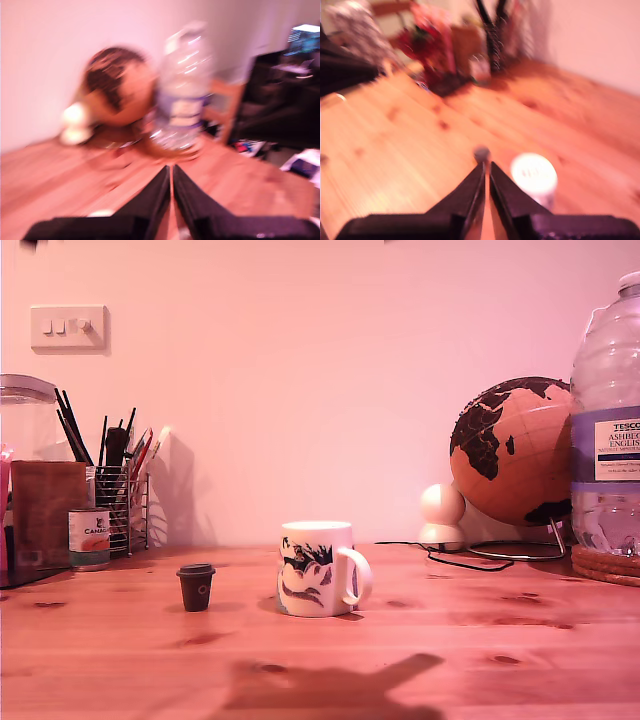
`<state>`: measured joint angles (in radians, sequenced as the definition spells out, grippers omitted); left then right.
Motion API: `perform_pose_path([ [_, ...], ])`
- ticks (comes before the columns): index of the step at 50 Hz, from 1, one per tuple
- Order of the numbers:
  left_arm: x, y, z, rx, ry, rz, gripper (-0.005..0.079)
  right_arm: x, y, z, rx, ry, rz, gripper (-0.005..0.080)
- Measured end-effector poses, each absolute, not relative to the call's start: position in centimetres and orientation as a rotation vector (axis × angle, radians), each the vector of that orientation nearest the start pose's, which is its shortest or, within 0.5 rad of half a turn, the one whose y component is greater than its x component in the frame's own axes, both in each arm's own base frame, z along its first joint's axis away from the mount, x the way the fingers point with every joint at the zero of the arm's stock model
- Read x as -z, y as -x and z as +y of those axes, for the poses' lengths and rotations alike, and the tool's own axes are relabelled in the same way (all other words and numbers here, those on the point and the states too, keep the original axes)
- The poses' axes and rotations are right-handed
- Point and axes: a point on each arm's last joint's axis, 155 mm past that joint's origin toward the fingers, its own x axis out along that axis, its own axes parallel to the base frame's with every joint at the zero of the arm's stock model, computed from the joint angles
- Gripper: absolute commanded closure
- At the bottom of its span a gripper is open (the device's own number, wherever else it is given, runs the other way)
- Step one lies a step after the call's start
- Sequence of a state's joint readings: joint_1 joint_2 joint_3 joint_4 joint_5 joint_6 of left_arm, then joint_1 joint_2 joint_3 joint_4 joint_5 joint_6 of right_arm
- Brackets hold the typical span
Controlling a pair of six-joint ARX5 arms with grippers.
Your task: Lift the coffee cup and remove the coffee capsule that is hidden under it
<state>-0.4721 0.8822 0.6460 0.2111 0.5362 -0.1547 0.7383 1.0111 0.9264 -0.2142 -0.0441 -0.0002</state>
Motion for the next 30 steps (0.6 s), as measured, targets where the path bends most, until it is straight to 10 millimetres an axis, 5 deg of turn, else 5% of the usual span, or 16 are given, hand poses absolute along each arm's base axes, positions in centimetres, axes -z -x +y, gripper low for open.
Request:
perform_pose_path([
  [30,-30.1,-23.2,-25.3,1.081,0.139,0.118,0.0764,-29.6,-26.2,25.8,-0.792,0.103,0.276,0.0763],
])
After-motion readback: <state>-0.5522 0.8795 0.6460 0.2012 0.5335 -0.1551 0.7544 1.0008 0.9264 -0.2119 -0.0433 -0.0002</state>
